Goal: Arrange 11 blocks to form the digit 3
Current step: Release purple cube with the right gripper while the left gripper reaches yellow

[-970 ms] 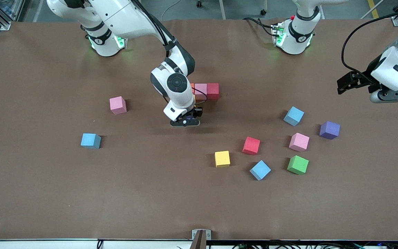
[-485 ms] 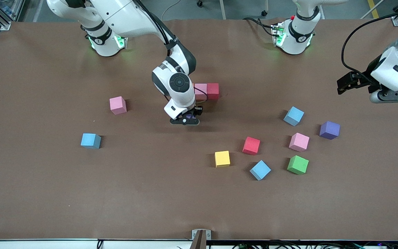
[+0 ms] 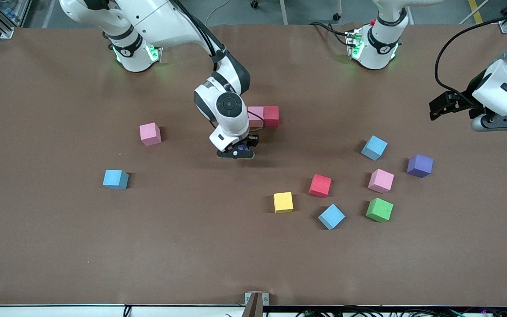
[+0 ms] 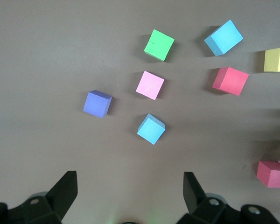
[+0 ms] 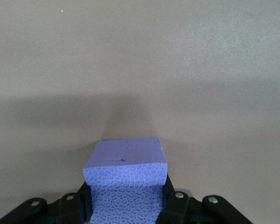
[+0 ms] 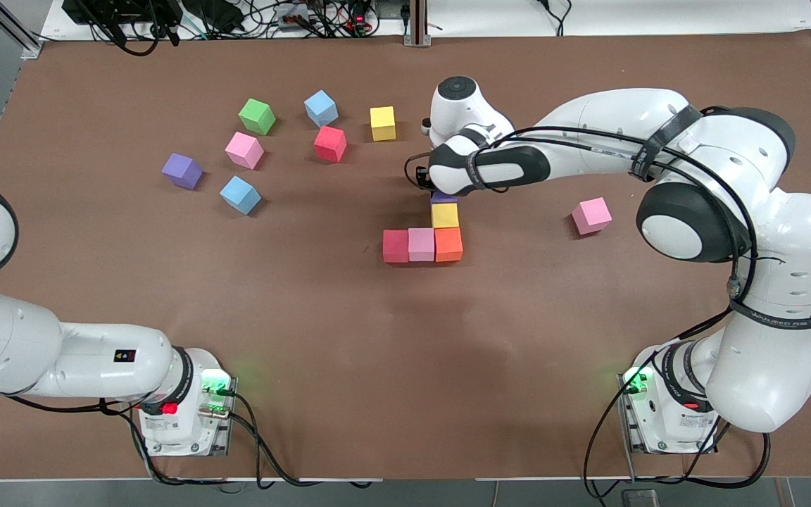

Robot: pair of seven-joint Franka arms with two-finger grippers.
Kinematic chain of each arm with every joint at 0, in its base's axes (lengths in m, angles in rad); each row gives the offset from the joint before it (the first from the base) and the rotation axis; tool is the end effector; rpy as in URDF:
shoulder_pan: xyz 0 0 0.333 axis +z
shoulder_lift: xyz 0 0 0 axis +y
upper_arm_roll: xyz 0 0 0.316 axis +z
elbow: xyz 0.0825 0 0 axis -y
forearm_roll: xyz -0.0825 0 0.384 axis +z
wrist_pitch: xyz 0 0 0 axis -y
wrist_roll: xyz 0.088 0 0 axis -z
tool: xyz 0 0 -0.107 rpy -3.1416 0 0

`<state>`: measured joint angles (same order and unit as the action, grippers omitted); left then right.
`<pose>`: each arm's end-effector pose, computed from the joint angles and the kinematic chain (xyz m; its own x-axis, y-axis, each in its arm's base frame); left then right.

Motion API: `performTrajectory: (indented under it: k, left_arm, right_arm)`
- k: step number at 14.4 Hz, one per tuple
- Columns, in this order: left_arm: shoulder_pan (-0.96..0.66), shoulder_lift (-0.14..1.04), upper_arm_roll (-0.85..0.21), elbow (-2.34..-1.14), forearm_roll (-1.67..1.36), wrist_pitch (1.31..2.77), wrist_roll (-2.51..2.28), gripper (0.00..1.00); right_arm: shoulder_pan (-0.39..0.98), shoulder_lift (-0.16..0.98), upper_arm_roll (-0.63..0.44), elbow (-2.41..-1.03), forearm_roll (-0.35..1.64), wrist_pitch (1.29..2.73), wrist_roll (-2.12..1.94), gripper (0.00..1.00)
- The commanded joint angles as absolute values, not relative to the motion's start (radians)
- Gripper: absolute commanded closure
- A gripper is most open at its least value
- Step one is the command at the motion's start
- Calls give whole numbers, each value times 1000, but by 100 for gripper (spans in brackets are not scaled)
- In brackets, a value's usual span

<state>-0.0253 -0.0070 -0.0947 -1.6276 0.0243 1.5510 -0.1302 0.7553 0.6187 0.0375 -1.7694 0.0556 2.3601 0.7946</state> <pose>0.5446 -0.0632 0.6000 0.9978 0.0109 -0.0657 0.0087 -0.9994 -0.0337 0.4629 0.4682 0.2098 0.9969 -0.0477 -0.0631 -0.0491 -0.9986 -0.0210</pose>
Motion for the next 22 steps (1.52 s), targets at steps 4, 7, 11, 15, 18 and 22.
performTrajectory:
  k: [4,7,11,15,18,22]
  left_arm:
    - [-32,55,-94,-1625,11,1643,-132,0]
    - [-43,165,-100,-1554,20,1675,-123,0]
    - [-86,352,-97,-1462,18,1715,-150,0]
    - [-97,439,-100,-1421,15,1764,-273,0]
    - [-135,491,-97,-1384,21,1785,-284,0]
    - [-170,558,-97,-1374,21,1871,-357,0]
  right_arm:
    - [762,630,37,-1763,60,2355,810,88]
    - [762,632,37,-1763,58,2356,808,64]
    - [762,632,37,-1763,52,2355,808,27]
    - [759,632,35,-1761,46,2356,804,0]
    - [758,629,35,-1759,46,2350,799,0]
    - [759,609,38,-1759,49,2345,799,0]
